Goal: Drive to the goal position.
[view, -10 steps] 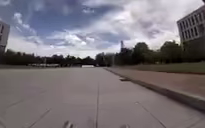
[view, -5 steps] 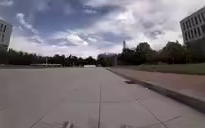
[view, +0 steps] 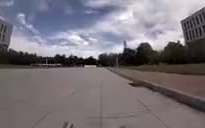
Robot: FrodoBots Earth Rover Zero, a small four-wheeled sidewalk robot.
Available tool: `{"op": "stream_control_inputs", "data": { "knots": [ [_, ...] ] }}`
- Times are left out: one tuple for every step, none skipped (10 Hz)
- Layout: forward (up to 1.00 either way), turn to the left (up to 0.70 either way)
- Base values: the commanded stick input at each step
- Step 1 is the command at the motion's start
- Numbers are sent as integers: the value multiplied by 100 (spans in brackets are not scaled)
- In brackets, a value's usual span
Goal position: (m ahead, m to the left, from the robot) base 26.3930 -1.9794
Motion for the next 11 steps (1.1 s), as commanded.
{"op": "stream_control_inputs", "data": {
  "knots": [
    [100,3],
    [100,3],
    [100,3],
    [100,3],
    [100,3],
    [100,3],
    [100,3],
    [100,3],
    [100,3],
    [100,3],
    [100,3]
  ]
}}
